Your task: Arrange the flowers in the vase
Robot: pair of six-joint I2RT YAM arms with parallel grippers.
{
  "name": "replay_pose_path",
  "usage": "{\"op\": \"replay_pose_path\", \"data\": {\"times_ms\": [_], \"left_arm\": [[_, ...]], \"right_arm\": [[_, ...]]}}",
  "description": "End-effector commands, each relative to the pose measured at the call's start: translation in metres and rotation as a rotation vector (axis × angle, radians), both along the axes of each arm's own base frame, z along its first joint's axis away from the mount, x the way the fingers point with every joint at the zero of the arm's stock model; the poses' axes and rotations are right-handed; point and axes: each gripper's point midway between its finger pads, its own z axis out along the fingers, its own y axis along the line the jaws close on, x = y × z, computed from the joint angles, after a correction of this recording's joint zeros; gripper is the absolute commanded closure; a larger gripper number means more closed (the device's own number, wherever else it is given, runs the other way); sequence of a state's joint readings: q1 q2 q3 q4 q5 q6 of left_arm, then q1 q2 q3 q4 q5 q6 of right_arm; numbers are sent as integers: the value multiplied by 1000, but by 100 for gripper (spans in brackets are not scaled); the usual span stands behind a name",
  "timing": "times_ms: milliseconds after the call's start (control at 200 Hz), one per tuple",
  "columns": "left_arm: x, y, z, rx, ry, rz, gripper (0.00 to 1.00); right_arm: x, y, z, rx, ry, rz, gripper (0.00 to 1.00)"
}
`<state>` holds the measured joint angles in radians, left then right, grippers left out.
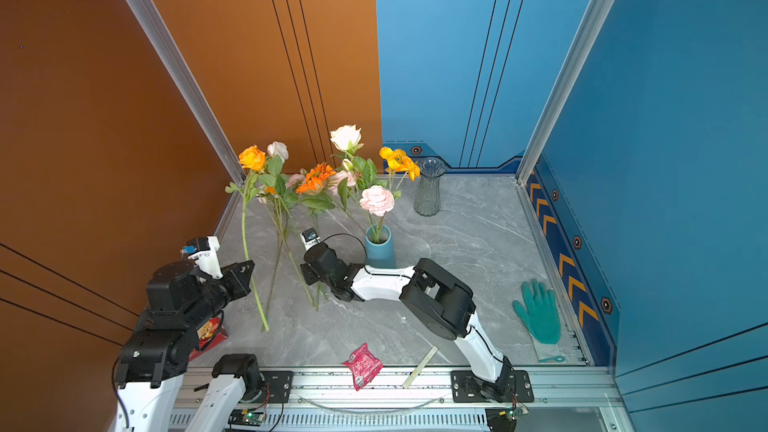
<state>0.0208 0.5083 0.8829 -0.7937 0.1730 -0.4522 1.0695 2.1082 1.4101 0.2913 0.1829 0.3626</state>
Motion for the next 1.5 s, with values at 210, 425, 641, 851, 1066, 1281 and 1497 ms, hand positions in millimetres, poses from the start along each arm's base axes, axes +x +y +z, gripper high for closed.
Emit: {"op": "replay_pose_path", "data": {"times_ms": [210,425,641,851,1066,1281,1497], "left_arm": [[6,24,-14,88,17,105,100],[2,16,4,87,-55,59,100],[-6,17,15,82,-108,69,100],[-4,6,19,46,-140,16,100],[-2,-5,23,11,-166,-38,100],[-1,-13,28,-55,-190,-65,100],[-1,-17,31,-98,-208,-72,100]], "right_arm": [[-2,-15,78,108,-100,-92,100],[17,-22,44,69,21,-152,100],[18,-10,7,48,111,-118,68],[5,12,16,113,117,-9,27],[-14,36,37,205,100,111,22],[-20,61,34,268,159,181,22],[-21,81,28,261,203,190,23]]}}
